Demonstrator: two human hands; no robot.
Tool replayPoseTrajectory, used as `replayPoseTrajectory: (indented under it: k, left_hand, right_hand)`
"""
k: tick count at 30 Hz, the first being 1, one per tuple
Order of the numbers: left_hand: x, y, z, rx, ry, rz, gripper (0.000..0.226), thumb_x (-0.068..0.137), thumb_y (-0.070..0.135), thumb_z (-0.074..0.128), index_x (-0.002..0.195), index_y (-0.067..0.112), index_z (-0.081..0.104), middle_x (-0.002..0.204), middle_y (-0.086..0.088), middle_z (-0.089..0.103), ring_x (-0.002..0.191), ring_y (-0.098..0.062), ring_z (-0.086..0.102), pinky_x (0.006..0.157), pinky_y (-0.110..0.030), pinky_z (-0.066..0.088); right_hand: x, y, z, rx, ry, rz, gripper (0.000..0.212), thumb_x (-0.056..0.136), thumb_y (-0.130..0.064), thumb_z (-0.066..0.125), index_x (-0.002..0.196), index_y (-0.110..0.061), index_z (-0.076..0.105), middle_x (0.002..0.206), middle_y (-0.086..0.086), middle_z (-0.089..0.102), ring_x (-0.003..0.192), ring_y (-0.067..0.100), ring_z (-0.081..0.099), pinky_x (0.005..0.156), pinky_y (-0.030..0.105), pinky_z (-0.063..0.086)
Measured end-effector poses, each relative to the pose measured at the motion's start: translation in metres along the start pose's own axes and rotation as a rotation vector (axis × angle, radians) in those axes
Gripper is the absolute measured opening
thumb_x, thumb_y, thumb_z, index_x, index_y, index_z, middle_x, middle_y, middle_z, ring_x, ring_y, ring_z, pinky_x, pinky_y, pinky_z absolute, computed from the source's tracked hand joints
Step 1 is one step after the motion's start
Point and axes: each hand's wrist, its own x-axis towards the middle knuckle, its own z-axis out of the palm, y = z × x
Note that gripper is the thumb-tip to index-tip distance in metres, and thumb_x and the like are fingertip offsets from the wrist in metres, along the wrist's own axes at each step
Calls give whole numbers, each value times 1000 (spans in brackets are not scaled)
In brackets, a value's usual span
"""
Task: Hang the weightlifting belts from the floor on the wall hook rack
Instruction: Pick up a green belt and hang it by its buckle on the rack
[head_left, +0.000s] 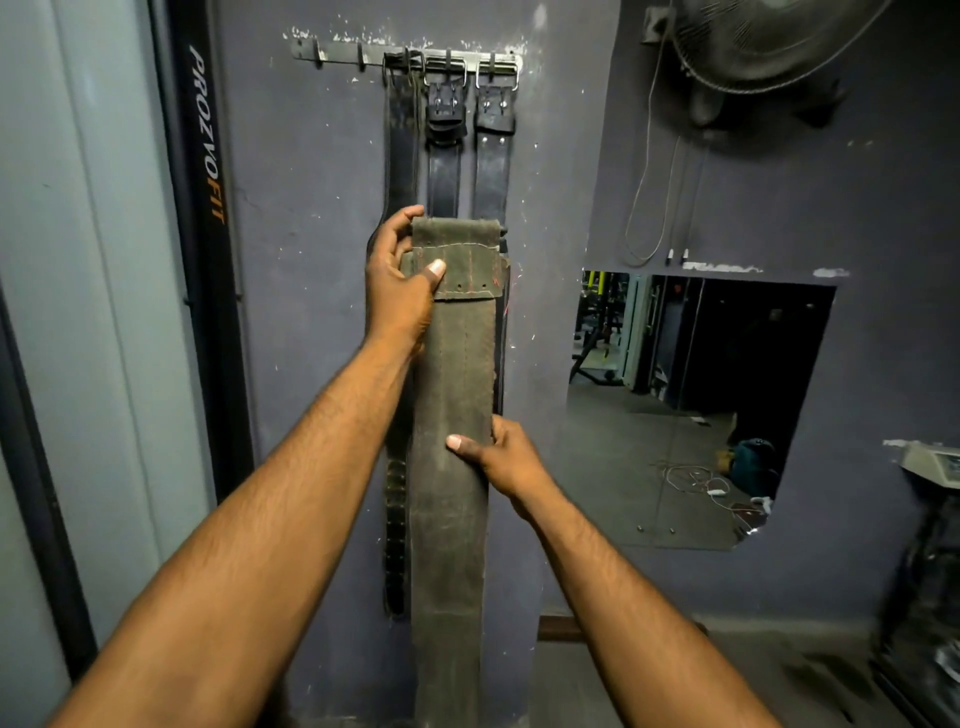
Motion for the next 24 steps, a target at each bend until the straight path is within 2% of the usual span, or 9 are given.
replayPoseTrajectory:
  k: [5,9,11,14,16,18,20,22,24]
  left_hand:
    - [11,9,4,1,12,40,63,81,-16,56,131,22,57,124,-9,65,108,-18,66,77,-23,59]
    - [20,19,8,9,19,49,63,81,-16,56,130,23,58,124,-8,65,108,-18,66,77,-24,59]
    - [24,22,8,13,24,46,64,80,-17,55,130,23,58,125,-8,64,110,-20,66,78,-24,59]
    - [33,25,4,1,31,43,65,79,-16,56,131,24,59,125,-9,65,112,-24,66,80,-26,59]
    - [34,28,3,-5,10,32,65,81,-16,55,132,24,58,127,-9,64,112,-22,65,80,-27,60]
    - [33,30,3,0,-5,25,65,82,-15,55,133,25,57,130,-9,62,113,-21,65,81,-28,60]
    - [34,32,1,-11,-23,14,65,83,-15,55,134,26,57,130,-9,62,113,-22,64,83,-31,61]
    - [35,34,-1,-21,-44,3,65,82,-15,55,133,25,58,129,-10,62,111,-23,65,81,-31,60]
    - [31,37,2,-20,-71,0,64,81,-16,54,133,22,58,128,-11,63,106,-20,65,81,-31,60]
  right_hand:
    - [-10,13,3,47,-92,55,33,87,-20,77,117,-17,65,118,2,72,108,17,70,97,37,57]
    - [-16,15,7,96,-91,44,27,91,-13,72,116,-15,64,115,2,71,97,8,69,80,19,57]
    - [-21,18,8,57,-155,66,27,90,-14,73,115,-18,64,114,-1,71,102,9,69,84,21,58]
    - [-26,34,11,-30,-242,143,38,88,-15,75,125,-10,64,125,5,70,114,14,67,97,29,56]
    - [-25,36,9,-44,-279,167,40,89,-15,74,127,-9,63,128,6,69,113,13,67,97,27,55]
    - [-21,25,4,-93,-341,179,38,89,-16,74,125,-10,64,127,5,69,105,9,68,88,19,56]
    - [-13,2,-3,-37,-312,149,32,91,-22,71,121,-13,65,117,1,72,96,7,70,76,16,55]
    - [-1,-35,-11,124,-212,56,22,96,-31,64,112,-16,63,104,-1,71,85,7,69,68,20,53]
    - [15,-78,-16,263,-125,-77,21,98,-38,60,109,-19,61,106,0,68,90,11,66,71,23,53]
